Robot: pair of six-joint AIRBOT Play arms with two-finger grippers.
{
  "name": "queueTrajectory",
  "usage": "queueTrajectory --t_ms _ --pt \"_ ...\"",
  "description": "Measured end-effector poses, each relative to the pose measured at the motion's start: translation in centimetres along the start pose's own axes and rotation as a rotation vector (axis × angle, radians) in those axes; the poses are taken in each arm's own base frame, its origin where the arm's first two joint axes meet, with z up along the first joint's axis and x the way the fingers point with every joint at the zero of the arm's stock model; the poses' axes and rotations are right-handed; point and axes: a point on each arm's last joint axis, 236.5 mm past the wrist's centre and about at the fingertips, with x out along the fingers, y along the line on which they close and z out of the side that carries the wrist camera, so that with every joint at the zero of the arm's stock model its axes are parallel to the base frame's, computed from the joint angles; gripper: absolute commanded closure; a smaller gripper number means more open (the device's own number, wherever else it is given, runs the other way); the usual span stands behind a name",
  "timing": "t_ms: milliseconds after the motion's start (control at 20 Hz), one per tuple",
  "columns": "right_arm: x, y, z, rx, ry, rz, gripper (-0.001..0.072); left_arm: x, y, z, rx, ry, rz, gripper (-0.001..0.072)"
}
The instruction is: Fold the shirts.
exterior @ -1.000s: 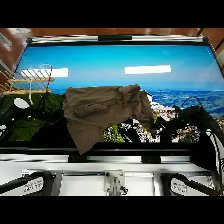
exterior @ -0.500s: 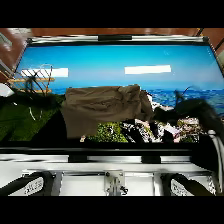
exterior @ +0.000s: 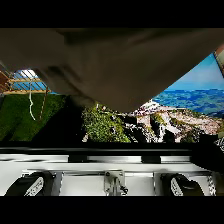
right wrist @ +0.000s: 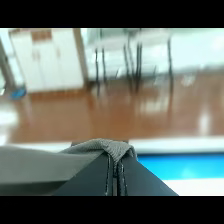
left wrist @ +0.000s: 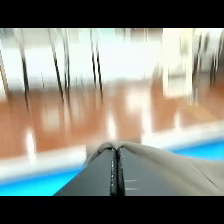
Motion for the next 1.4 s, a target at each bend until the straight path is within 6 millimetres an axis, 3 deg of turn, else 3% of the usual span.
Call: queueTrajectory --t_ms 50,150,300,400,550,650,850,950,1050,1150,1300,1400 --pt "-1.9 0.6 2.5 -0.033 -0.066 -0.007 0.0638 -1.7 -0.7 1.8 0.019 -0.045 0.005 0.0675" --pt "-4.6 1.1 5.2 -0.086 -0.137 -0.03 0.0637 -4.1 -1.5 3.4 0.046 -0.073 0.019 0.0675" --pt "-6.1 0.7 5.3 -0.137 -0.117 -0.071 0.0637 -5.4 -1.5 2.2 0.075 0.0 0.045 0.0675" --pt "-5.9 -0.1 3.8 -0.158 -0.043 -0.101 0.0637 -5.4 -1.2 0.6 0.079 0.063 0.056 0.0674" --pt "-3.7 -2.7 -1.9 -0.163 0.196 -0.154 0.0637 -3.6 0.4 -3.7 0.057 0.197 0.076 0.0675" --pt "-1.5 -4.6 -7.5 -0.13 0.412 -0.173 0.0637 -1.5 1.8 -8.4 0.015 0.318 0.077 0.0674" --pt "2.9 -8.0 -21.3 -0.013 0.856 -0.179 0.0637 3.6 5.1 -22.7 -0.116 0.645 0.075 0.0675" --pt "5.6 -9.1 -27.5 0.051 0.996 -0.163 0.0637 5.9 6.3 -29.8 -0.191 0.783 0.069 0.0674" --pt "8.9 -9.3 -32.4 0.137 1.051 -0.121 0.0637 8.4 7.2 -35.3 -0.265 0.859 0.063 0.0674" --pt "12.7 -9.3 -36.1 0.23 1.035 -0.091 0.0637 11.0 8.1 -39.6 -0.338 0.887 0.064 0.0674" --pt "17.9 -10.5 -39.9 0.332 0.939 -0.098 0.0637 15.2 9.6 -43.8 -0.443 0.833 0.092 0.0675" --pt "20.3 -11.6 -41.6 0.368 0.883 -0.123 0.0637 17.3 10.6 -46.0 -0.493 0.791 0.121 0.0675"
